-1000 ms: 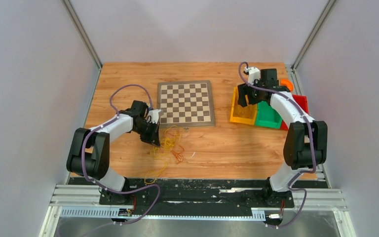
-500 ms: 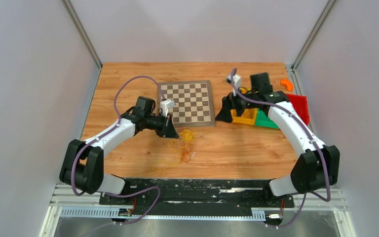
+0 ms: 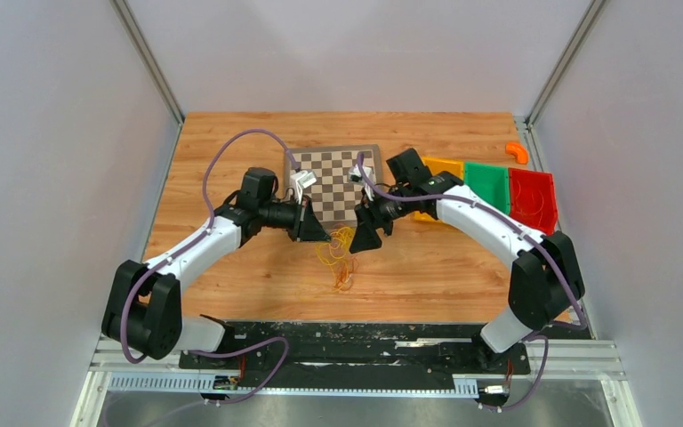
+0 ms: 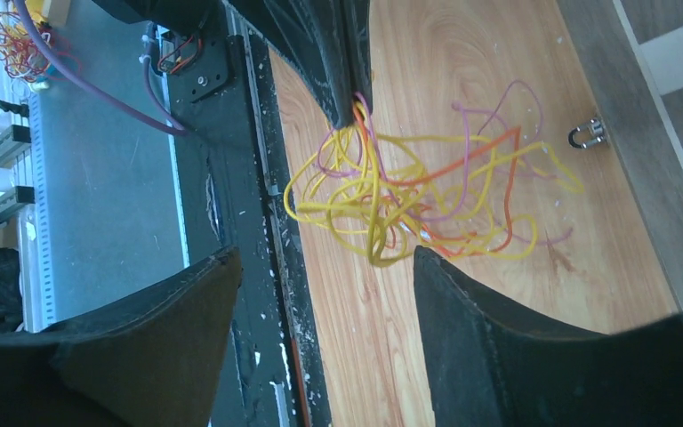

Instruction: Untangle the cables

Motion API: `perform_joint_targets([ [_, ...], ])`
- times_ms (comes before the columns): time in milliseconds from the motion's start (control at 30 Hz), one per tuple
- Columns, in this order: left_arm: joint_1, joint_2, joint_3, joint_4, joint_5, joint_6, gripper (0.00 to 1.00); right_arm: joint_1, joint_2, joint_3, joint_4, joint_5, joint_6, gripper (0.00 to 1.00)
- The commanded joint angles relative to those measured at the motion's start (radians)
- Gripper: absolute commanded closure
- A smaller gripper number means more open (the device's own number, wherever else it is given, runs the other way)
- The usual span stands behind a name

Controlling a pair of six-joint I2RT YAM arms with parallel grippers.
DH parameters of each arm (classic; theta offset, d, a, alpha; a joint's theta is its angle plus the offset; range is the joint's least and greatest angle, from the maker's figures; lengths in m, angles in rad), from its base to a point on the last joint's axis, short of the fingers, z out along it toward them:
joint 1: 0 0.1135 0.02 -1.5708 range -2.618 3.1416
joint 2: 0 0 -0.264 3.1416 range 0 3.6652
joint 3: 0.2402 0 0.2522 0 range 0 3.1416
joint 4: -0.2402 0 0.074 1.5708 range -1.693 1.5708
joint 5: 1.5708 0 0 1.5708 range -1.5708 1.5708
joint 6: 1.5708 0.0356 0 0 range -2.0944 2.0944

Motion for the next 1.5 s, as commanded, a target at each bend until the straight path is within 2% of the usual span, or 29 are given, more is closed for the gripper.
perform_joint_targets([
  [0, -0.005, -0.019, 0.002, 0.023, 0.027, -0.002, 1.00, 0.026, 0.027, 0.083, 0.070, -0.021, 0.021, 0.33],
  [67, -0.003, -0.019, 0.001, 0.017, 0.020, -0.013, 1.00, 0.035, 0.029, 0.091, 0.073, 0.028, 0.021, 0.34],
  [167, 0.011, -0.007, -0.016, 0.044, 0.003, -0.093, 1.00, 0.036, 0.011, 0.074, 0.075, 0.196, 0.054, 0.31],
  [233, 0.047, 0.002, -0.051, 0.111, -0.015, -0.207, 1.00, 0.024, -0.023, 0.034, 0.082, 0.285, 0.087, 0.22],
  [300, 0.093, 0.001, -0.096, 0.181, -0.041, -0.317, 1.00, 0.012, -0.070, -0.019, 0.092, 0.332, 0.118, 0.21],
  [367, 0.134, -0.005, -0.128, 0.223, -0.062, -0.386, 1.00, 0.010, -0.105, -0.070, 0.098, 0.327, 0.131, 0.22],
  [500, 0.156, -0.007, -0.165, 0.254, -0.065, -0.500, 1.00, 0.043, -0.096, -0.149, 0.131, 0.167, 0.188, 0.28],
  [633, 0.157, 0.009, -0.195, 0.309, -0.052, -0.599, 1.00, 0.162, -0.038, -0.119, 0.193, 0.234, 0.182, 0.27],
  [933, 0.157, 0.012, -0.207, 0.318, -0.041, -0.678, 1.00, 0.343, 0.036, -0.033, 0.289, 0.454, 0.069, 0.29],
  [1333, 0.157, -0.001, -0.230, 0.374, -0.009, -0.751, 1.00, 0.367, 0.168, -0.047, 0.450, 0.587, 0.030, 0.25],
  [1400, 0.158, -0.005, -0.233, 0.377, -0.005, -0.757, 1.00, 0.368, 0.174, -0.061, 0.477, 0.591, 0.023, 0.29],
  [1467, 0.159, -0.009, -0.238, 0.380, -0.003, -0.766, 1.00, 0.367, 0.179, -0.071, 0.497, 0.589, 0.024, 0.39],
])
